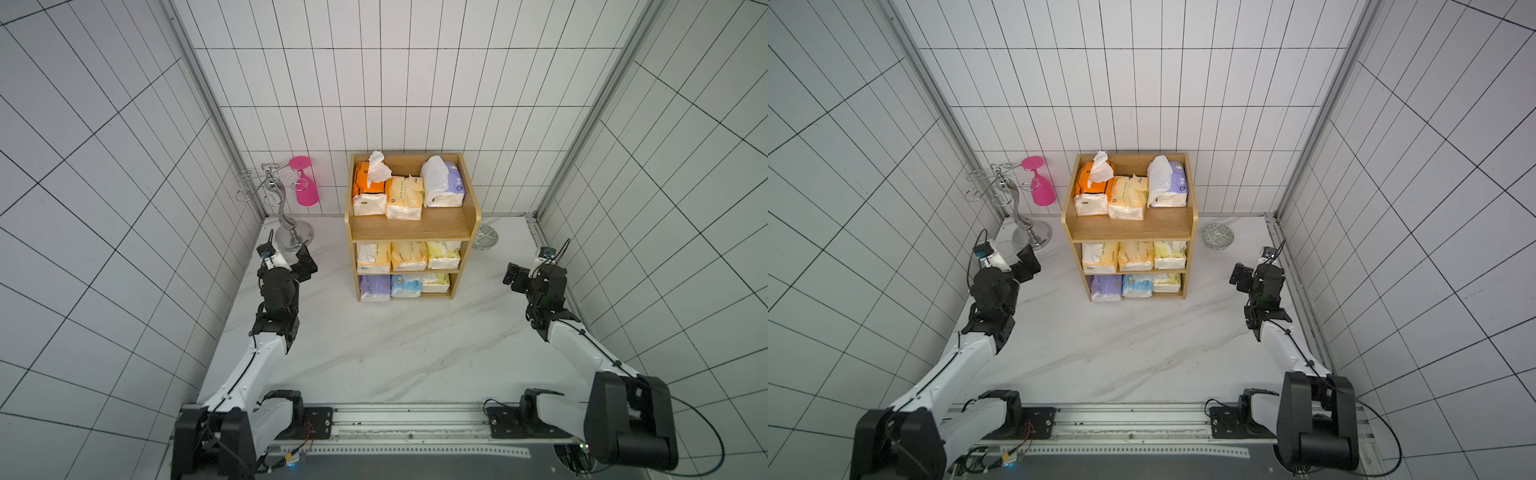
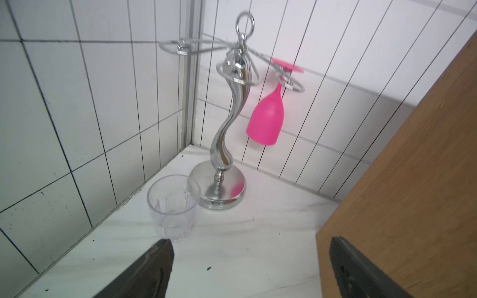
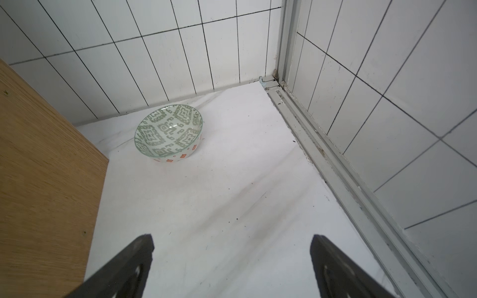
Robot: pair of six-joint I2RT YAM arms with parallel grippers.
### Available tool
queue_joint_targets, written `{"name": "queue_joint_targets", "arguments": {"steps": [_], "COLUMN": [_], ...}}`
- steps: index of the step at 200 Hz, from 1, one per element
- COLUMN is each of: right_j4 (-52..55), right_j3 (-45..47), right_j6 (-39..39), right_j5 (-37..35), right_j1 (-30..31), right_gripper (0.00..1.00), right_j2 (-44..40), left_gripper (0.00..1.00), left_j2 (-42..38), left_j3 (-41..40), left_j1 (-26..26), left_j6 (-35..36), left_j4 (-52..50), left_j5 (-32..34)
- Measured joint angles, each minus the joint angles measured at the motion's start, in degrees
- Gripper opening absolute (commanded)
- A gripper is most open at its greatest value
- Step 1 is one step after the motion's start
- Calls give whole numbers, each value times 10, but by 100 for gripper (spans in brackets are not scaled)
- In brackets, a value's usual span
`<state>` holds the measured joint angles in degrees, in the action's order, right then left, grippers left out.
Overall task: Remove the tissue boxes from the shelf
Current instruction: Pick up a box of tissues from the shelf.
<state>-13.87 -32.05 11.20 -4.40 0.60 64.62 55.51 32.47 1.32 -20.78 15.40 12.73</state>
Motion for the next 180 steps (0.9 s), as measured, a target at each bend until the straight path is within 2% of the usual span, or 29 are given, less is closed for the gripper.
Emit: {"name": "queue_joint_targets", "arguments": {"steps": [20, 38, 79, 117, 141, 180], "right_j4": [67, 125, 252, 332, 370, 422], "right_j3": [0, -6, -63, -113, -145, -231], "right_j6": [34, 62, 89, 97, 107, 124], "right_j5": [28, 70, 139, 142, 125, 90], "right_j1": [-4, -6, 12, 93, 162, 248], "right_gripper": [99, 99, 99, 95, 93, 90], "right_j2": [-64, -110, -158, -187, -188, -162], "left_gripper": [98, 98, 98, 98, 98, 98], "left_j2": [-59, -72, -53, -43, 7, 96], "left_j3": [17, 67, 246, 345, 413, 471], "left_j1": [0, 2, 19, 28, 33, 34], "left_j6": [-66, -104, -99, -57, -55, -82], "left_j4": [-69, -161, -332, -394, -399, -401], "left_j5": [-41, -85, -204, -280, -322, -357]}}
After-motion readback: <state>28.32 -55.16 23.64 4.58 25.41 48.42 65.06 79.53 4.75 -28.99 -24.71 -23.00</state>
